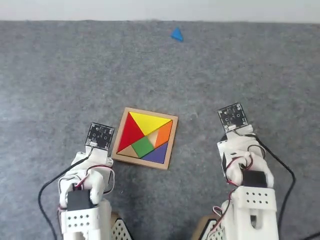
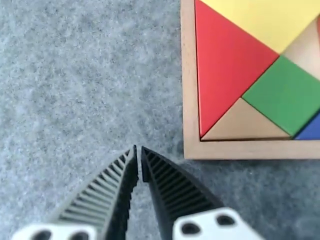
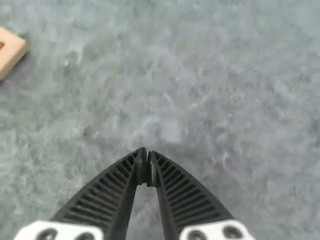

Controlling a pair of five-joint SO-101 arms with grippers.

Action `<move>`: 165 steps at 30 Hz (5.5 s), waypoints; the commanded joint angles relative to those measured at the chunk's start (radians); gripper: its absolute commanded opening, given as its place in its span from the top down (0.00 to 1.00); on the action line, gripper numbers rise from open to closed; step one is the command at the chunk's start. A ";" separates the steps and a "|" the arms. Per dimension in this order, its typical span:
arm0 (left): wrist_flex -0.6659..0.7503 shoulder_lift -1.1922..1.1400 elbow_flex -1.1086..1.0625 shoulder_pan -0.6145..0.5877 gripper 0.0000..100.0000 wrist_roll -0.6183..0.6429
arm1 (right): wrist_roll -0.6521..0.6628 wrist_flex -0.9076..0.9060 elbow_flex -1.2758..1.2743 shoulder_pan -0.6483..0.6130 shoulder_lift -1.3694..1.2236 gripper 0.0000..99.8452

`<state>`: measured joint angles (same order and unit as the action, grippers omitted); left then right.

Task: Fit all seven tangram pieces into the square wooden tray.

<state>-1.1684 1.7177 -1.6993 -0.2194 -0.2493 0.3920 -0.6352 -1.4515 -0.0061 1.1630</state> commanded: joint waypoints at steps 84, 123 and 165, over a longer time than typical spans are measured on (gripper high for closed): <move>-0.101 0.103 0.016 0.005 0.98 -0.003 | -0.018 -0.677 -0.233 0.027 0.651 0.99; -0.101 0.101 0.016 0.006 0.98 -0.003 | -0.018 -0.677 -0.233 0.025 0.651 0.99; -0.101 0.101 0.016 0.002 0.99 -0.003 | -0.437 -0.375 0.603 -0.392 -0.504 0.99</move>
<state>-1.2666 1.7990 -1.6962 -0.2194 -0.2493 0.0008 -0.9973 -1.0096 -0.3775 0.8531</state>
